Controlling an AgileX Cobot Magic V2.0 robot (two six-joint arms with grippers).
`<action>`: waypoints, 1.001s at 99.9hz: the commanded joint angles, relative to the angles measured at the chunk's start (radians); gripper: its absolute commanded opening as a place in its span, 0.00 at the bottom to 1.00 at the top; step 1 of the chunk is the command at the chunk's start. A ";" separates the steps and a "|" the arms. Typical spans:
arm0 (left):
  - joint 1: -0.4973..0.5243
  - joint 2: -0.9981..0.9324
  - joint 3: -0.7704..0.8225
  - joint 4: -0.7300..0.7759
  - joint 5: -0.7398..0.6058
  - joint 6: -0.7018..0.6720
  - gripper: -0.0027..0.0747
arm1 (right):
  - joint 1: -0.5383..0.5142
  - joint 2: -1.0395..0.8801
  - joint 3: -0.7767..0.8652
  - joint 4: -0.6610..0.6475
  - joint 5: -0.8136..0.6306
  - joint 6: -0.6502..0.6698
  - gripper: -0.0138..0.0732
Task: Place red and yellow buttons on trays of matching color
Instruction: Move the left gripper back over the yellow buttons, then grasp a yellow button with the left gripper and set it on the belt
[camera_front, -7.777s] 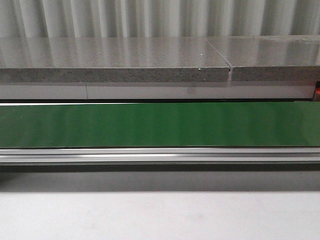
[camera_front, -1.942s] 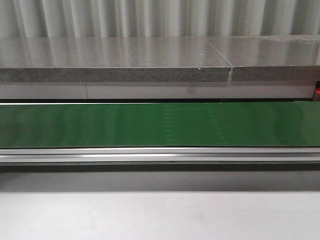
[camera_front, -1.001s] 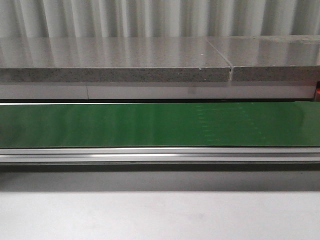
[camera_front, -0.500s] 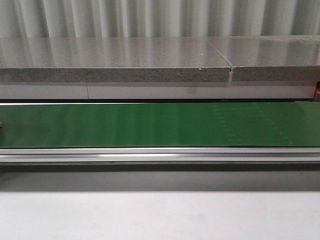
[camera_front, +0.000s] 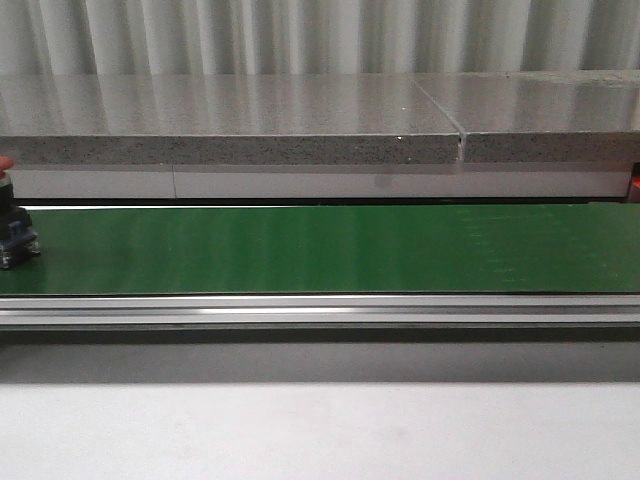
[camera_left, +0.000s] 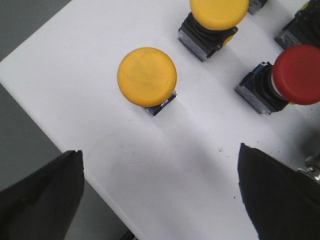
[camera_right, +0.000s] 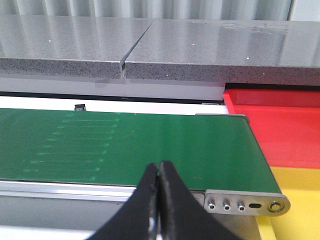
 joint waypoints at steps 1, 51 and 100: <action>0.007 0.010 -0.027 0.011 -0.058 -0.014 0.81 | -0.001 -0.016 0.002 -0.010 -0.085 -0.002 0.08; 0.011 0.203 -0.123 0.037 -0.092 -0.016 0.81 | -0.001 -0.016 0.002 -0.010 -0.085 -0.002 0.08; 0.013 0.343 -0.209 0.057 -0.104 -0.016 0.81 | -0.001 -0.016 0.002 -0.010 -0.085 -0.002 0.08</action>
